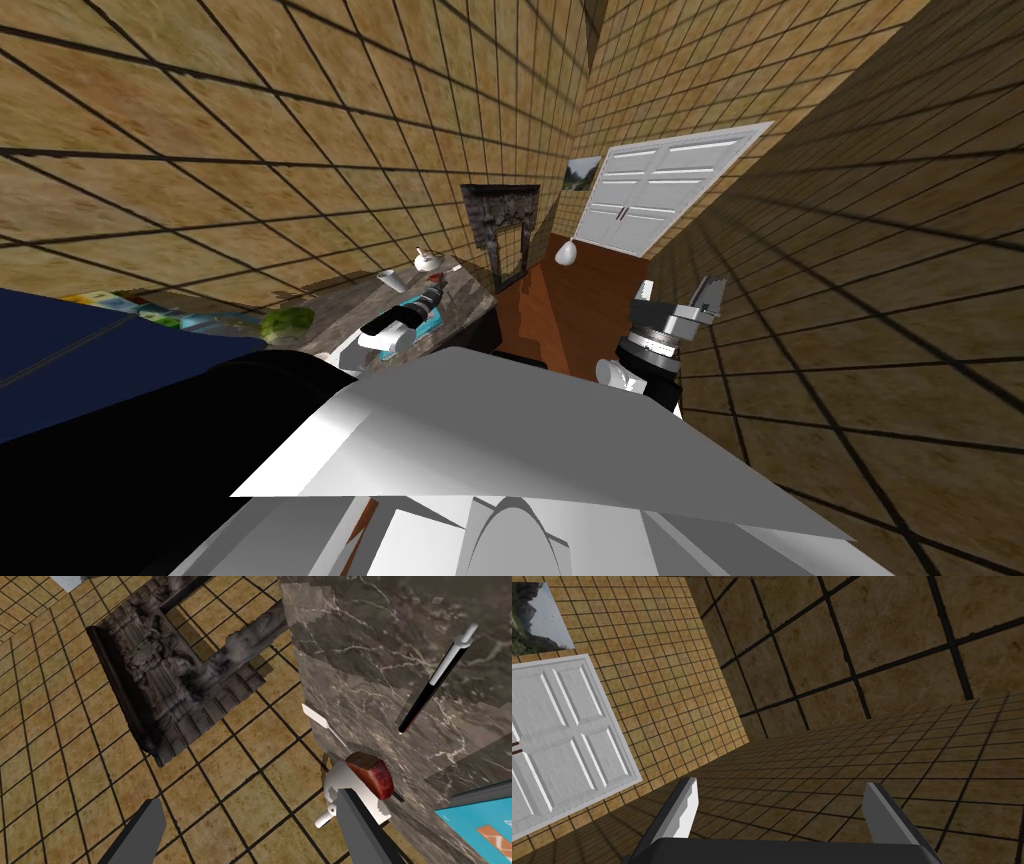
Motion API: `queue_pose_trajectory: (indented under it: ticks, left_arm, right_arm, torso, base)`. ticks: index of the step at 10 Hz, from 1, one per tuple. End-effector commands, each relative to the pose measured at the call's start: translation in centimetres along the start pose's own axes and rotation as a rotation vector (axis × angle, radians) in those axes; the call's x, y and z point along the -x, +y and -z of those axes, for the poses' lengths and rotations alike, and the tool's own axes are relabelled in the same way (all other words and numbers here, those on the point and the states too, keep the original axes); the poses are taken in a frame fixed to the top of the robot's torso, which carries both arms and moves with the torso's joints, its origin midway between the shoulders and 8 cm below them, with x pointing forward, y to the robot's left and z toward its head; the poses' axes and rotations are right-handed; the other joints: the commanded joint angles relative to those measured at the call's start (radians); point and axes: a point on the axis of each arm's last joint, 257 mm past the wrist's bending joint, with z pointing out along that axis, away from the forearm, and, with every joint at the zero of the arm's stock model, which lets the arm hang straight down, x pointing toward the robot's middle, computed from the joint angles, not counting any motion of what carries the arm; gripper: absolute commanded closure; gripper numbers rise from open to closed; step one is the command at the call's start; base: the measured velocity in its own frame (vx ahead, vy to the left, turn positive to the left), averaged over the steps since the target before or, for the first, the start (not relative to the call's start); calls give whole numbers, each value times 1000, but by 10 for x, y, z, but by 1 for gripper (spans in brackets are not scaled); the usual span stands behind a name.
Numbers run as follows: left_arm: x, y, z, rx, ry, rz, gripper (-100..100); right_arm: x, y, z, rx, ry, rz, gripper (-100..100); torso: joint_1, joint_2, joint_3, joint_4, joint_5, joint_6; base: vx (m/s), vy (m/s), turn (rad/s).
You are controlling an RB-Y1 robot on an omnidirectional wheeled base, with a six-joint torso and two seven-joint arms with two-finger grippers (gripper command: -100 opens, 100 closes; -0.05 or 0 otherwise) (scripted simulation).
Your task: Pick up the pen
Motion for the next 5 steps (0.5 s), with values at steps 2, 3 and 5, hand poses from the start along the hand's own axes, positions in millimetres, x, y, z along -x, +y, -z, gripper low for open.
queue_pose_trajectory:
  ticks: [2, 3, 5]
  left_arm:
    - [1, 22, 1, 81, 41, -13, -100]
    - [5, 33, 3, 120, 65, -26, -100]
    - [5, 51, 7, 189, 103, -35, -100]
  right_arm:
    - [0, 0, 0, 0, 0, 0, 0]
    - [0, 0, 0, 0, 0, 0, 0]
    - [0, 0, 0, 0, 0, 0, 0]
  torso:
    - [0, 0, 0, 0, 0, 0]
    - [0, 0, 0, 0, 0, 0]
    - [0, 0, 0, 0, 0, 0]
  base:
    - [18, -7, -74]
    - [20, -5, -116]
    - [21, -3, -82]
